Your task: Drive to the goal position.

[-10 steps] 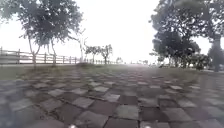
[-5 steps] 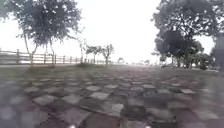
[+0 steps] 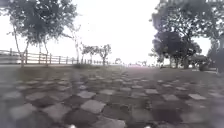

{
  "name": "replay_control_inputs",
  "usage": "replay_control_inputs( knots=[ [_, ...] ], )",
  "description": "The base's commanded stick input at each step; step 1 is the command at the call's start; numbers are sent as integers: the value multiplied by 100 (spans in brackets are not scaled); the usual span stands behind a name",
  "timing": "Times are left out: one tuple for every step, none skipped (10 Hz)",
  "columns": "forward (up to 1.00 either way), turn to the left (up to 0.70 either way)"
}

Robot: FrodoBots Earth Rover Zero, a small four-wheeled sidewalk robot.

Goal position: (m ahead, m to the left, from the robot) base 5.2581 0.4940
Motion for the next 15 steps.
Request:
replay_control_inputs(
  knots=[
    [100, 4],
    [100, 4],
    [100, 4],
    [100, 4],
    [100, 4],
    [100, 4],
    [100, 4],
    [100, 4],
    [100, 4],
    [100, 4],
    [100, 4],
    [100, 4],
    [100, 4],
    [100, 4],
    [100, 4]
  ],
)
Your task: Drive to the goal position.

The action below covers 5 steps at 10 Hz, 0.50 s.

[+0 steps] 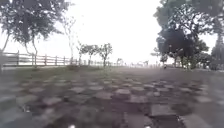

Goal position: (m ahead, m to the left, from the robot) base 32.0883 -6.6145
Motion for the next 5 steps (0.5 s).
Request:
replay_control_inputs(
  knots=[
    [100, 4],
    [100, 4],
    [100, 4],
    [100, 4],
    [100, 4]
  ],
)
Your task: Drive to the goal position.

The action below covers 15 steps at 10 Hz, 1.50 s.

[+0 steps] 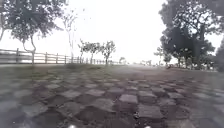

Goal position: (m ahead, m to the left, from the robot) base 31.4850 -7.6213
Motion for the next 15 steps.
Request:
replay_control_inputs(
  knots=[
    [100, 4],
    [100, 4],
    [100, 4],
    [100, 4],
    [100, 4],
    [100, 4],
    [100, 4],
    [100, 4],
    [100, 4],
    [100, 4],
    [100, 4],
    [100, -26],
    [100, -36],
    [100, -36],
    [100, -36]
  ],
)
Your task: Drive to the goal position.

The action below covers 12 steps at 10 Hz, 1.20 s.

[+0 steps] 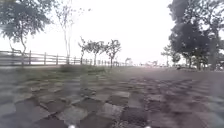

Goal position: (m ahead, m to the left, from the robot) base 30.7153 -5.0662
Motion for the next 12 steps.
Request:
replay_control_inputs(
  knots=[
    [100, -36],
    [100, -36],
    [100, -36],
    [100, -36],
    [100, -36],
    [100, -31],
    [100, -6],
    [100, 4],
    [100, 4],
    [100, 4],
    [100, 4],
    [100, 4]
  ],
)
